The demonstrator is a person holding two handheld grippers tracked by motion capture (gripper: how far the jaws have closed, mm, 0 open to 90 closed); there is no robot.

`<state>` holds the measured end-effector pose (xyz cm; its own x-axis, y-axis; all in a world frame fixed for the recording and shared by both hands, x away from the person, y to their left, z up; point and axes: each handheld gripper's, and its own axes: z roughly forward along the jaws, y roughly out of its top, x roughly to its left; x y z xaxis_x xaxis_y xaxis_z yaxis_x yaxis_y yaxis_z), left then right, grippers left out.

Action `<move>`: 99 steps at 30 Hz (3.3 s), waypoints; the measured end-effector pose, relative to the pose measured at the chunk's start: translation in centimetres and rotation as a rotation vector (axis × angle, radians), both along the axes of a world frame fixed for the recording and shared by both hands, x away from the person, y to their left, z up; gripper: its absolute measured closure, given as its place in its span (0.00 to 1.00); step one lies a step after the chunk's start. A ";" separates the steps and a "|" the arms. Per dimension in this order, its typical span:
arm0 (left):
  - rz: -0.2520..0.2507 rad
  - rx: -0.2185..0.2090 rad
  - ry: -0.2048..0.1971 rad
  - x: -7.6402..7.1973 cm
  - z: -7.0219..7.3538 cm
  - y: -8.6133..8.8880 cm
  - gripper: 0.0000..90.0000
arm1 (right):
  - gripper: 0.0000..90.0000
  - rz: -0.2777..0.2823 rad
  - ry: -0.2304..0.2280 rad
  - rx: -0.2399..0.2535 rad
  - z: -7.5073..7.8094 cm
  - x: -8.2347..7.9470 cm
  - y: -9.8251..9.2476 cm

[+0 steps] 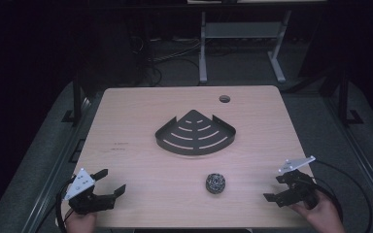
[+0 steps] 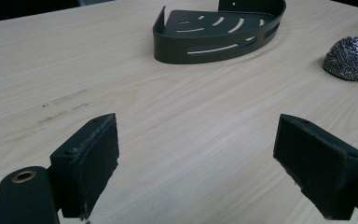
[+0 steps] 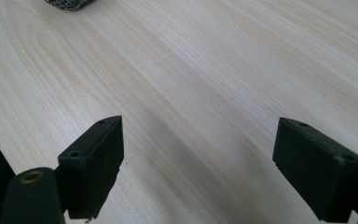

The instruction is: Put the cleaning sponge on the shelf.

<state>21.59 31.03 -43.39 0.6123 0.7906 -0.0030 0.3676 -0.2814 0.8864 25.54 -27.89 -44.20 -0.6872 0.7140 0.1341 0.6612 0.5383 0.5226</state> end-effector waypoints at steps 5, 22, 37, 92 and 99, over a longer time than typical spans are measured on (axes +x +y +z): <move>0.004 -0.002 -0.001 0.0 0.0 0.1 0.15 | 0.18 0.011 0.001 -0.006 0.0 0.1 0.3; -0.002 -0.003 -0.009 0.0 0.1 0.2 0.15 | 0.18 0.081 0.012 -0.019 0.6 0.2 2.9; 0.001 -0.007 -0.014 -0.1 0.2 0.4 0.15 | 0.18 0.131 0.005 -0.033 1.5 0.4 4.7; 0.005 -0.015 -0.021 -0.3 0.4 0.6 0.15 | 0.18 0.357 0.046 -0.066 1.6 4.5 14.0; 0.005 -0.014 -0.021 -0.3 0.4 0.7 0.15 | 0.18 0.379 0.049 -0.083 1.7 4.9 14.9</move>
<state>21.29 31.71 -42.99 0.6085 0.7936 -0.0009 0.3499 -0.2673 0.8978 30.39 -12.95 -42.53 -0.8985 0.4206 0.1253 0.4303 0.7882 0.4399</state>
